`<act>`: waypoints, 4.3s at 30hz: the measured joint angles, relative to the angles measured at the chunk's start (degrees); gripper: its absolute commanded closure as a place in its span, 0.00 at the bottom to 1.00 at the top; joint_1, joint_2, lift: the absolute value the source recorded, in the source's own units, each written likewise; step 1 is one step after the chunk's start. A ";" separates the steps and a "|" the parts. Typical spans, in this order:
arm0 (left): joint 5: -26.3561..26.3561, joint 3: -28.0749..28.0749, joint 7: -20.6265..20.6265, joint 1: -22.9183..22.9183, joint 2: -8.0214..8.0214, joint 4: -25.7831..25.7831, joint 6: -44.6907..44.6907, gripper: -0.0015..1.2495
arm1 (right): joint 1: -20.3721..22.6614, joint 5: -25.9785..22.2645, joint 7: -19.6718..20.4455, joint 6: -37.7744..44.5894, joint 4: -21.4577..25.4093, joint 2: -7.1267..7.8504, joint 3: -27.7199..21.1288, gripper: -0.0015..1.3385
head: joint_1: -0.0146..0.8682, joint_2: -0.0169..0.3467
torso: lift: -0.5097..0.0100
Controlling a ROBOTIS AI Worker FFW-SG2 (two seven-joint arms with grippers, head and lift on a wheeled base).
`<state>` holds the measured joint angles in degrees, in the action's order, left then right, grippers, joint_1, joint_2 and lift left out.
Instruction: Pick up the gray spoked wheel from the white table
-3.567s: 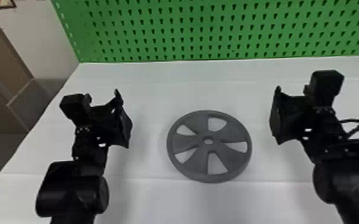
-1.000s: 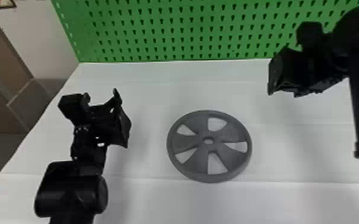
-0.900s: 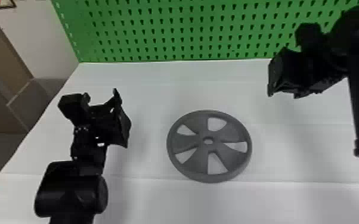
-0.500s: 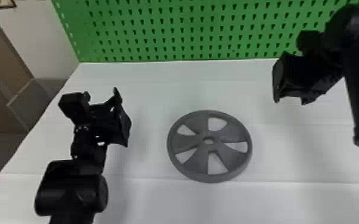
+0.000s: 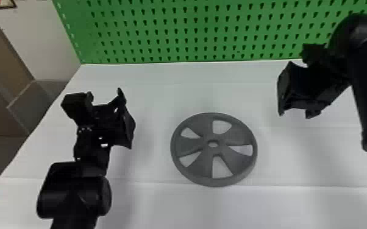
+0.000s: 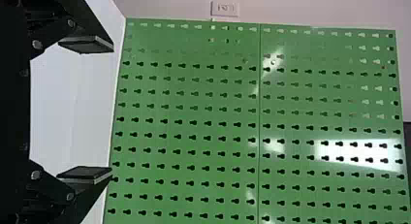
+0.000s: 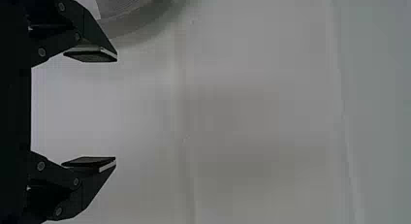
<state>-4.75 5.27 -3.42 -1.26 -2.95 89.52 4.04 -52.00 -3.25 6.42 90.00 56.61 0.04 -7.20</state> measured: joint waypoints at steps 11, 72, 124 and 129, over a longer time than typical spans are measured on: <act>-0.07 -0.49 -0.01 -0.27 -0.40 -0.31 0.00 0.29 | 0.58 0.45 0.00 0.00 -0.49 -0.03 1.88 0.37 | 0.90 0.46 | 0.86; -1.23 -2.95 -0.10 -1.29 -2.10 -1.95 0.00 0.29 | -2.26 -18.52 0.12 0.00 -15.39 4.17 16.19 0.36 | 0.90 0.46 | 0.86; -1.85 -4.14 -0.09 -1.47 -3.03 -2.59 0.00 0.29 | -5.29 -64.37 39.38 -16.01 -26.84 2.41 27.85 0.36 | 0.90 0.47 | 0.86; -1.85 -4.13 -0.09 -1.47 -3.05 -2.59 0.00 0.29 | -5.24 -64.51 39.38 -16.33 -26.90 2.50 27.88 0.36 | 0.90 0.46 | 0.86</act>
<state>-6.59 1.14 -3.52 -2.73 -6.00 86.93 4.04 -57.25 -67.75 45.79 73.67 29.71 2.54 20.67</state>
